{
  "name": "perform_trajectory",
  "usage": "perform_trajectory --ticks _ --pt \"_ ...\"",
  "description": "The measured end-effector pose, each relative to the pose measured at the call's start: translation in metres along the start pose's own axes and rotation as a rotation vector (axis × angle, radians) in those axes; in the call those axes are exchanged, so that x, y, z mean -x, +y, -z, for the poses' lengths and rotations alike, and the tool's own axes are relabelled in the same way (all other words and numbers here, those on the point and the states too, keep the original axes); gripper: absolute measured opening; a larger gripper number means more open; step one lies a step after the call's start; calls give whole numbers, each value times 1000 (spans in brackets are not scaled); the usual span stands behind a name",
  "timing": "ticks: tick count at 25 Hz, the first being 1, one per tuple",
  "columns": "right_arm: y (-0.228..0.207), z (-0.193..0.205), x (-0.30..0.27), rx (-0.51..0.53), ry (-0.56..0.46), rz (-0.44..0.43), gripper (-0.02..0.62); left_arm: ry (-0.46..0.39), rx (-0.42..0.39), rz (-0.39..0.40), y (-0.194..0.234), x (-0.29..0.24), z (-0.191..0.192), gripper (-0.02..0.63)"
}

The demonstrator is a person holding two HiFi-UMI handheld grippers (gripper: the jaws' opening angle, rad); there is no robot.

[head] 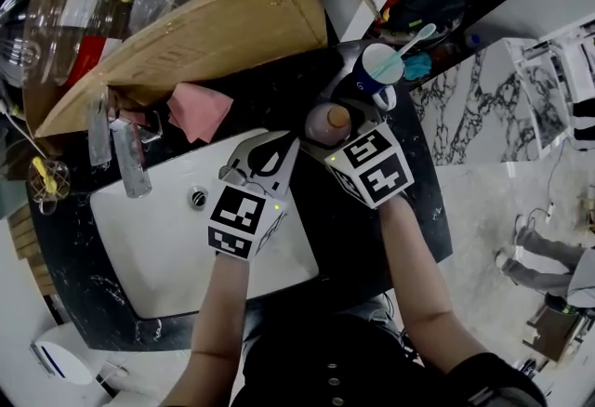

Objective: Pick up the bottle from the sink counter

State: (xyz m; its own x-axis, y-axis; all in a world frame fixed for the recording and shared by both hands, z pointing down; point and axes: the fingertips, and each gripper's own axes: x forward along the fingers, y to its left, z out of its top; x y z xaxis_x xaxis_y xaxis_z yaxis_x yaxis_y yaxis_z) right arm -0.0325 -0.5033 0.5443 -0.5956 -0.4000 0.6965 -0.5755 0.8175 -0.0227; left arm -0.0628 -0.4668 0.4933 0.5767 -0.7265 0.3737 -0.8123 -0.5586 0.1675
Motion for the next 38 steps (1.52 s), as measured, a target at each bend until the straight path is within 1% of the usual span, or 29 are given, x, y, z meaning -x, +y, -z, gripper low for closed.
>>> perform_trajectory --ticks 6,9,13,20,27,30,38 --pt "5 2 1 30 2 -34 407 -9 3 -19 1 8 -4 18" --pt "6 2 4 40 -8 -28 405 -16 -4 -17 -2 12 -9 18" --pt "8 2 13 18 -37 -11 405 -27 -8 -21 -5 19 -14 18" --pt "16 -4 53 -11 -144 40 405 -37 -8 -11 -16 30 -16 18" --pt "37 -4 91 -63 -255 60 405 -48 -23 23 -42 41 -23 18" --pt "43 -7 104 -96 -329 52 405 -55 -36 36 -51 46 -28 18" --pt "56 -13 142 -103 -427 107 405 -77 -62 74 -75 64 -42 18"
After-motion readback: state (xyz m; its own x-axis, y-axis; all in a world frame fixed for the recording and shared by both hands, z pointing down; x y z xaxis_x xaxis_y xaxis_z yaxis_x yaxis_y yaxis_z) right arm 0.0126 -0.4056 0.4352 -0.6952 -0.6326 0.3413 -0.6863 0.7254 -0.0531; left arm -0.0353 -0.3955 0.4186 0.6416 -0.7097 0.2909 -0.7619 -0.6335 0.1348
